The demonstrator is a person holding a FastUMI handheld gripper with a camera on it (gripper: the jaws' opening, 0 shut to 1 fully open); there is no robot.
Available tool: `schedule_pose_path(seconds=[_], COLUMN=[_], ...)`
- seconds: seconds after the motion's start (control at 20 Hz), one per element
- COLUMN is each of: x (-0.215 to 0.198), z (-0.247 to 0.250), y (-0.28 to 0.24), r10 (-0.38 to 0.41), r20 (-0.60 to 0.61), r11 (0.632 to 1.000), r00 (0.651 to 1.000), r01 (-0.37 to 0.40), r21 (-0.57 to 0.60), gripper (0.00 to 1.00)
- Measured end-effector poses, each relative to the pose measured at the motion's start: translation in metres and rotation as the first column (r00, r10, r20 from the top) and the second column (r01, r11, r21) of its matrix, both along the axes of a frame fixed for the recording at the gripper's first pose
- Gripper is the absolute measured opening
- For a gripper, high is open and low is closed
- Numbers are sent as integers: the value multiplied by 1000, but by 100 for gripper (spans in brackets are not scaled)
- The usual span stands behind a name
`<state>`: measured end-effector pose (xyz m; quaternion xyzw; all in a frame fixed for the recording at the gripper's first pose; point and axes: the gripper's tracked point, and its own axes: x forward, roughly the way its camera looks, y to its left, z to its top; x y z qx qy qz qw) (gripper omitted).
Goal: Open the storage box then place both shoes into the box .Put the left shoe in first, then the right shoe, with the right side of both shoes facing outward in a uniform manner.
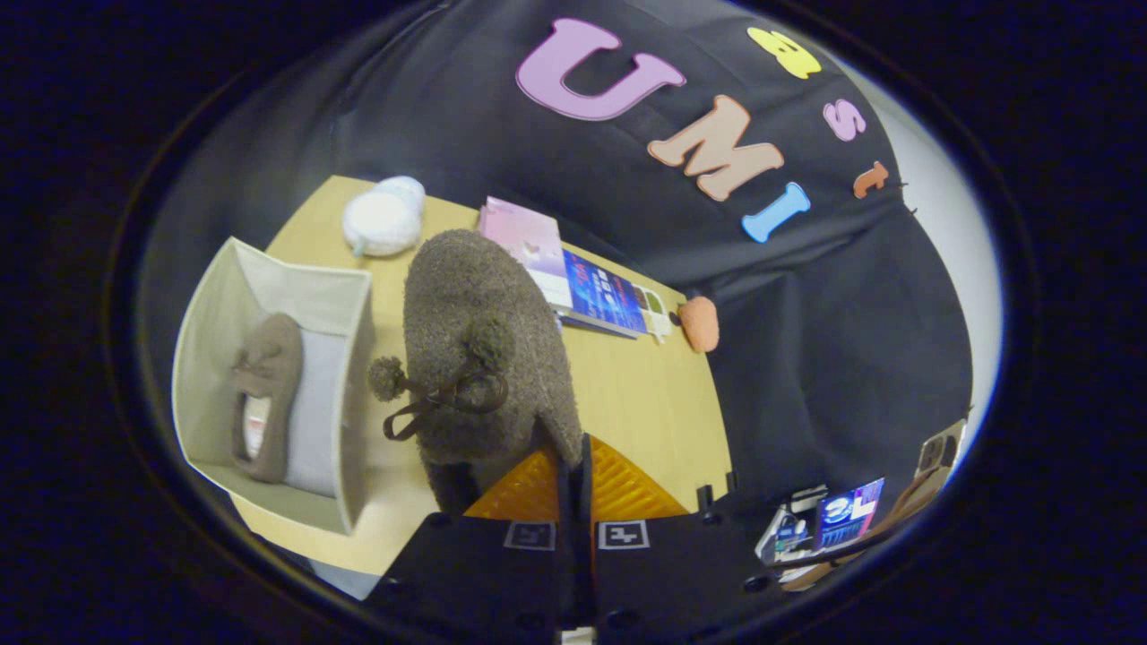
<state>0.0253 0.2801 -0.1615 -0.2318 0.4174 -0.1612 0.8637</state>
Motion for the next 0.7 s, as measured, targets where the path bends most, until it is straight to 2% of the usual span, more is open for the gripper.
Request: schedule_pose_path(seconds=[0.2,0.35,0.55,0.7], x=[1,-1,-3,-4], z=[-14,-38,-78,-110], y=[76,118,140,135], r10=[20,0,-63,-101], r20=[-10,-50,-132,-200], r11=[990,969,951,952], r00=[1000,999,989,975], r01=[-19,13,100,153], r21=[140,247,293,265], gripper=[3,3,3,4])
